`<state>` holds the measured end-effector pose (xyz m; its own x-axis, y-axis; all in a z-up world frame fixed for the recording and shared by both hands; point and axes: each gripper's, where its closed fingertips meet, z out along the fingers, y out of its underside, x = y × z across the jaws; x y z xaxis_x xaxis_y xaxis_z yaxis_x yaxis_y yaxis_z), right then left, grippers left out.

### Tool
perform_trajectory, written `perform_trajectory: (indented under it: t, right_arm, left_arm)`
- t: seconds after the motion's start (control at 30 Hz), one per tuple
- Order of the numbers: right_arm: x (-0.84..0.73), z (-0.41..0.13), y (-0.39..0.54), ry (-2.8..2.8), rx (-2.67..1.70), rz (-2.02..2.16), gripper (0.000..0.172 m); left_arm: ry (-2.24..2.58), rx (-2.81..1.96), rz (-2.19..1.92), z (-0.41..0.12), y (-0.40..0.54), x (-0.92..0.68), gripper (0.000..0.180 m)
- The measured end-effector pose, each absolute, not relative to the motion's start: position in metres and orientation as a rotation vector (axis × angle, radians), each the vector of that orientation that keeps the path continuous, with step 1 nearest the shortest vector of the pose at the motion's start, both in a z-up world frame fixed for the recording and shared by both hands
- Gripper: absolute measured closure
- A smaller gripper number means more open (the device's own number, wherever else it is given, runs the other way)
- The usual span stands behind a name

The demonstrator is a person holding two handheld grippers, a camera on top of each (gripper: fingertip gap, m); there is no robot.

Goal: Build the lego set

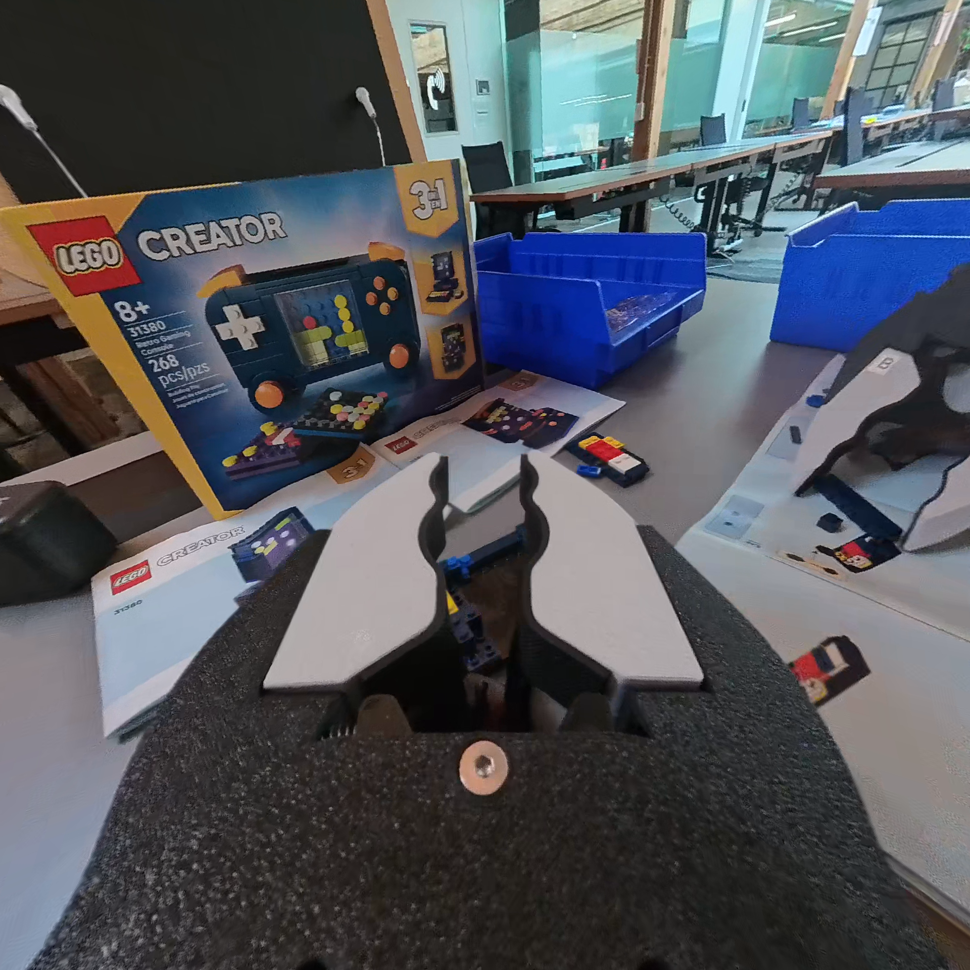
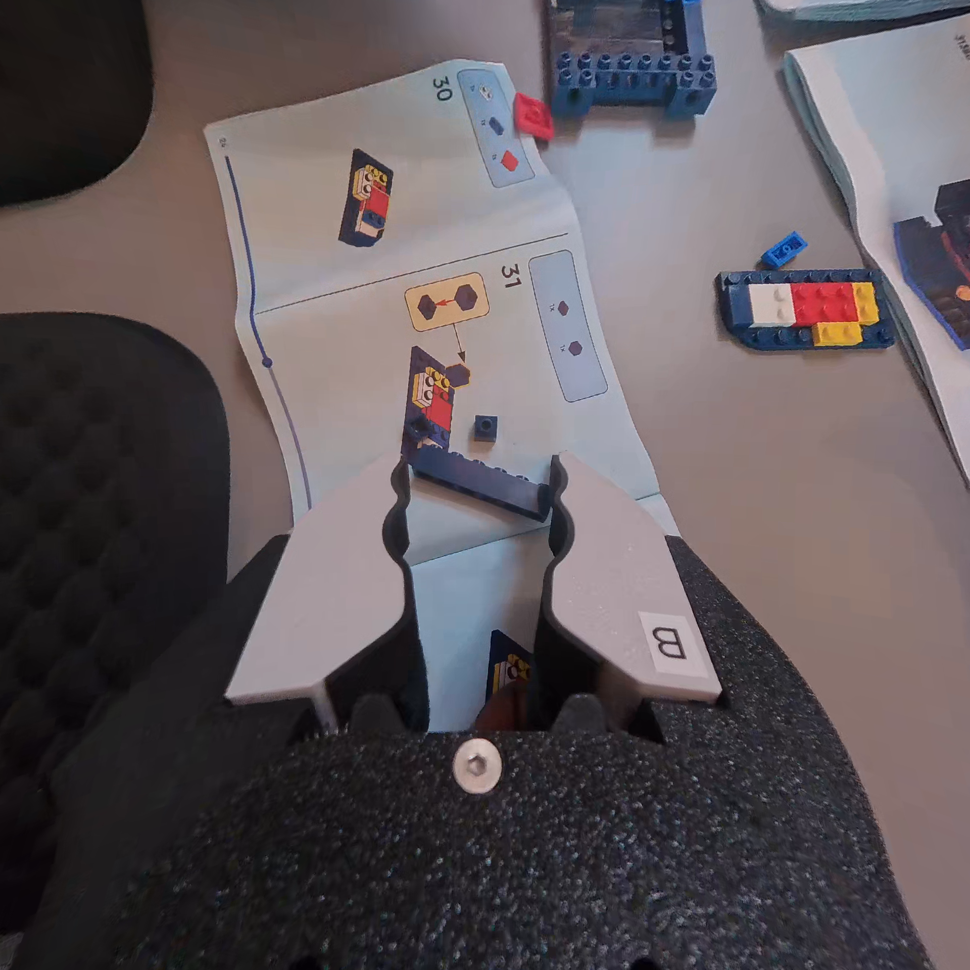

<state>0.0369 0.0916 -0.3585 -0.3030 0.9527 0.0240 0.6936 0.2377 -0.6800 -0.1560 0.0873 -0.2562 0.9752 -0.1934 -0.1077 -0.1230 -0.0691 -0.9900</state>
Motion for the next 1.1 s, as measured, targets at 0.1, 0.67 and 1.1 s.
perform_trajectory:
  t: [0.1, 0.67, 1.1]
  right_arm:
    - [0.039, -0.350, 0.090, -2.093, -1.491, 0.813, 0.107]
    - [-0.032, -0.321, 0.126, -1.929, -1.593, 0.876, 0.100]
    - [-0.058, -0.361, 0.188, -2.082, -1.521, 0.770, 0.096]
  left_arm:
    - [0.440, -1.759, -0.073, -0.265, 0.087, -0.153, 0.129]
    - [0.742, -2.067, -0.002, -0.323, 0.092, -0.108, 0.137]
    - [0.569, -1.794, -0.213, -0.297, 0.077, -0.108, 0.142]
